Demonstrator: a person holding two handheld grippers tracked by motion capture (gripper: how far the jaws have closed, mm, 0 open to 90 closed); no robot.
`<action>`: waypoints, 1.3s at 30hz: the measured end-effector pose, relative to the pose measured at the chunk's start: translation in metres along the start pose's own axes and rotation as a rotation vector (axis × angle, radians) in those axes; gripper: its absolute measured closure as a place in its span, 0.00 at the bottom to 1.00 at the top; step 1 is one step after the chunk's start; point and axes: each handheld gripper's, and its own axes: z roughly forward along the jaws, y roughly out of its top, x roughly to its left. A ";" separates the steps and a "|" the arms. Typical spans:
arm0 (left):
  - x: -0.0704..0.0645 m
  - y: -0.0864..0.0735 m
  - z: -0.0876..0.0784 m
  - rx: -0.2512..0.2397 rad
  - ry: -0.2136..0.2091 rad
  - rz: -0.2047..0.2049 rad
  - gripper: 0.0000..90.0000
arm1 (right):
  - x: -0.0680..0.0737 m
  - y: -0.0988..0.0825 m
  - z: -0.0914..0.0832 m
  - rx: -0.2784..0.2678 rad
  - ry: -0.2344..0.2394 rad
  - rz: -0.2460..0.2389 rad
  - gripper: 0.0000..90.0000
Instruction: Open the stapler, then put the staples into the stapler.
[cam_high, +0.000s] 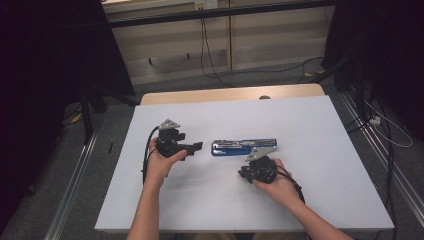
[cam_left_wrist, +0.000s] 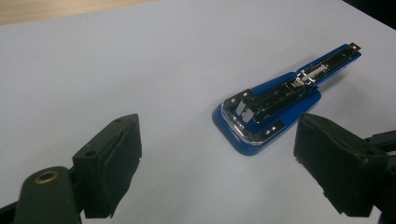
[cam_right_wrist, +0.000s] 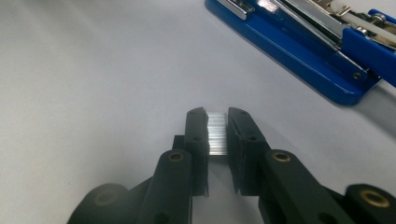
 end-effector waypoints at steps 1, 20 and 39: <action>0.001 0.000 -0.001 0.000 0.001 -0.002 0.17 | -0.001 0.001 -0.001 0.000 0.004 -0.002 0.88; 0.003 -0.002 -0.006 0.012 0.006 -0.005 0.16 | -0.046 0.047 -0.010 -0.119 0.150 -0.106 0.88; 0.004 -0.008 -0.016 0.014 0.025 -0.004 0.15 | -0.073 0.081 -0.004 -0.129 0.226 -0.205 0.88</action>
